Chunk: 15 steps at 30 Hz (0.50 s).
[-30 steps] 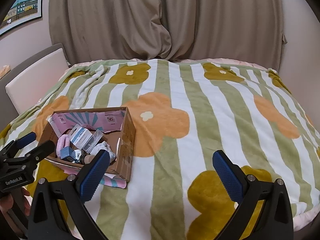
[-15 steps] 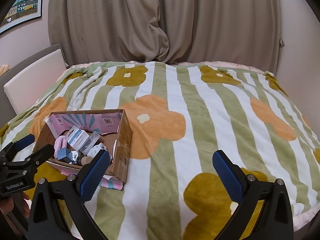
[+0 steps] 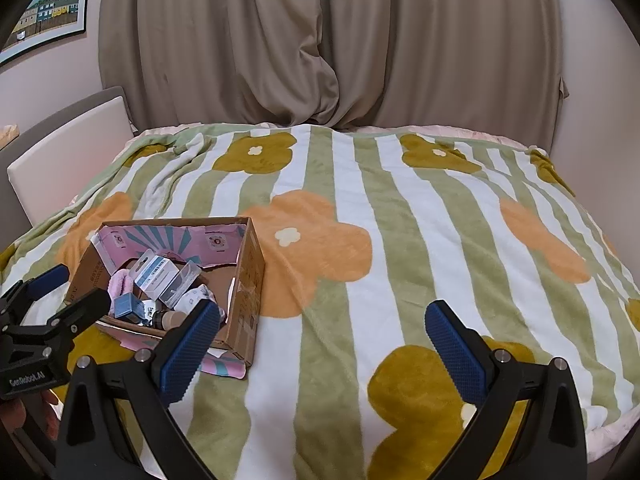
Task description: Organize objects
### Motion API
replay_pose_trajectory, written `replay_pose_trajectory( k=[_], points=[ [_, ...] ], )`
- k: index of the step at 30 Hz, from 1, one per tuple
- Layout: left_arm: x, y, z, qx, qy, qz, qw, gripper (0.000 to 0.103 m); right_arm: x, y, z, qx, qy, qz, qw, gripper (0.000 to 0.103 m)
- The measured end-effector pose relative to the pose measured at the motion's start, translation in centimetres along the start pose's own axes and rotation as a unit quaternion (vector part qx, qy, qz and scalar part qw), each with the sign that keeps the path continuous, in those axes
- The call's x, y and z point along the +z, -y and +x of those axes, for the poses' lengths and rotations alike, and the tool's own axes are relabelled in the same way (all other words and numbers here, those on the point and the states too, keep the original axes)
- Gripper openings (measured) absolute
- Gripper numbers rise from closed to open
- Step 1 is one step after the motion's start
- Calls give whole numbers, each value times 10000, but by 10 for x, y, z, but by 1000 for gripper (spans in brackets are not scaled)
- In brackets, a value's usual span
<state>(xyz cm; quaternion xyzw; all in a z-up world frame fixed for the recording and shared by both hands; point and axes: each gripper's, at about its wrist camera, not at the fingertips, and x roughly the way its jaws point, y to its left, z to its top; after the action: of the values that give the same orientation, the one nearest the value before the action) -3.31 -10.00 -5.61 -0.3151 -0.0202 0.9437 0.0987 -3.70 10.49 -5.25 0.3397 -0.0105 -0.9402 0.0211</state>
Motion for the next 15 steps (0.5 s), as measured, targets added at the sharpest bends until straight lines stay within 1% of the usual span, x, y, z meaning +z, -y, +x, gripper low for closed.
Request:
replay_pose_trajectory(
  k=[8, 15],
  points=[
    [-1, 0, 0, -47, -11, -75, 10000, 103, 1, 1, 0, 32, 22, 5, 10000, 102],
    [-2, 0, 1, 8, -60, -30, 10000, 103, 2, 0, 1, 34, 19, -10, 10000, 102]
  ],
)
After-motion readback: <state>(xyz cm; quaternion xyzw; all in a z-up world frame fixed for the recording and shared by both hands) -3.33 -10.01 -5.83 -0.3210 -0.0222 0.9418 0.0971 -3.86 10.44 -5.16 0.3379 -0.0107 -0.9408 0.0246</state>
